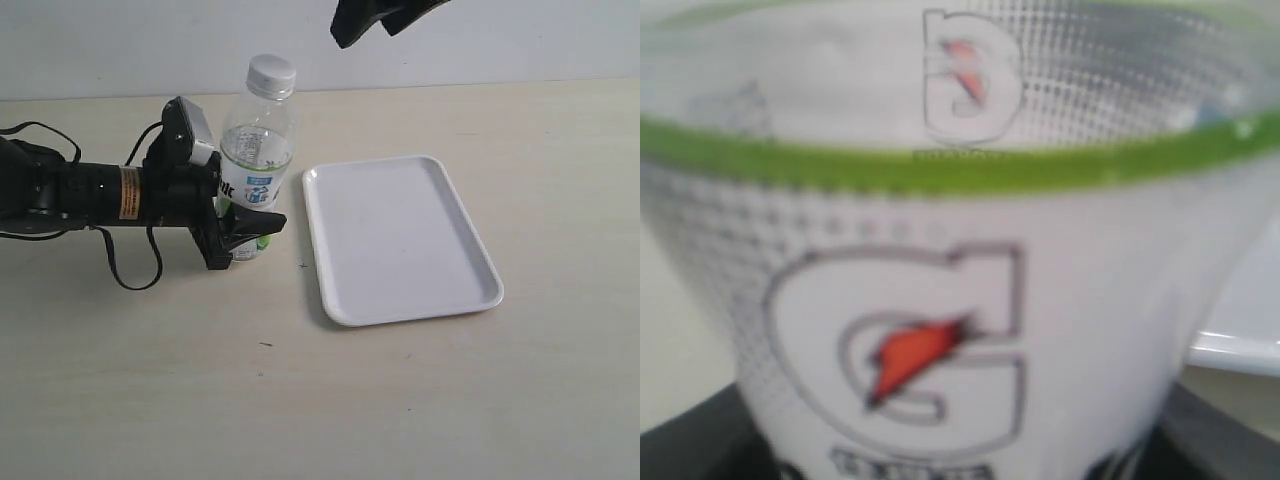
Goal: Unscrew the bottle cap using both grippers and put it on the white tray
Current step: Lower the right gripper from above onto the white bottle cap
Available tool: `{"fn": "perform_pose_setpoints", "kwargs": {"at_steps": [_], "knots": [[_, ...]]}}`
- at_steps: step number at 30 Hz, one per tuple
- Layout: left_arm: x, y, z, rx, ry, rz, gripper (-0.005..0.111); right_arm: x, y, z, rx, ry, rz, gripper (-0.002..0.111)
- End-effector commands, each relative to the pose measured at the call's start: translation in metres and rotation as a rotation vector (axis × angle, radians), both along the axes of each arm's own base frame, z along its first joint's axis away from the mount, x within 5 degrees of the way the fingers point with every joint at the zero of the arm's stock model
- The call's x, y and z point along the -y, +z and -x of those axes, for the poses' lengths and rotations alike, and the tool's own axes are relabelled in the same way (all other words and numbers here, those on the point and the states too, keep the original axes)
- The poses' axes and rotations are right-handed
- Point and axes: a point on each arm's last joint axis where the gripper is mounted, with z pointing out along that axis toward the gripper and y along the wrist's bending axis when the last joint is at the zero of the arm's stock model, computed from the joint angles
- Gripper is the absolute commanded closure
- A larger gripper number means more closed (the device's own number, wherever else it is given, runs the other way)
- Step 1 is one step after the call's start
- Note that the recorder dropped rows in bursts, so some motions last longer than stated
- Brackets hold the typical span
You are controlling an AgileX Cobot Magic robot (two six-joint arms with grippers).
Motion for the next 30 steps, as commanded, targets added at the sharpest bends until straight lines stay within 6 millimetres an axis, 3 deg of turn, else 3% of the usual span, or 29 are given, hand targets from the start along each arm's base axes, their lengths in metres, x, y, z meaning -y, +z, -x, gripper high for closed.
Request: {"fn": "perform_pose_setpoints", "kwargs": {"at_steps": [1,7,19,30], "knots": [[0.002,0.004,-0.001,0.015,0.000,0.008,0.107,-0.006,0.009,-0.003,-0.003,0.015,-0.046,0.046],[0.003,0.004,0.000,0.014,-0.005,0.007,0.107,-0.015,0.016,-0.001,0.003,0.061,-0.151,0.046],[0.002,0.003,-0.001,0.011,0.001,-0.010,0.107,-0.032,-0.021,-0.015,-0.107,0.075,-0.181,0.046],[0.002,0.002,-0.001,0.008,0.002,-0.015,0.107,-0.046,-0.025,-0.011,-0.118,0.130,-0.191,0.044]]}}
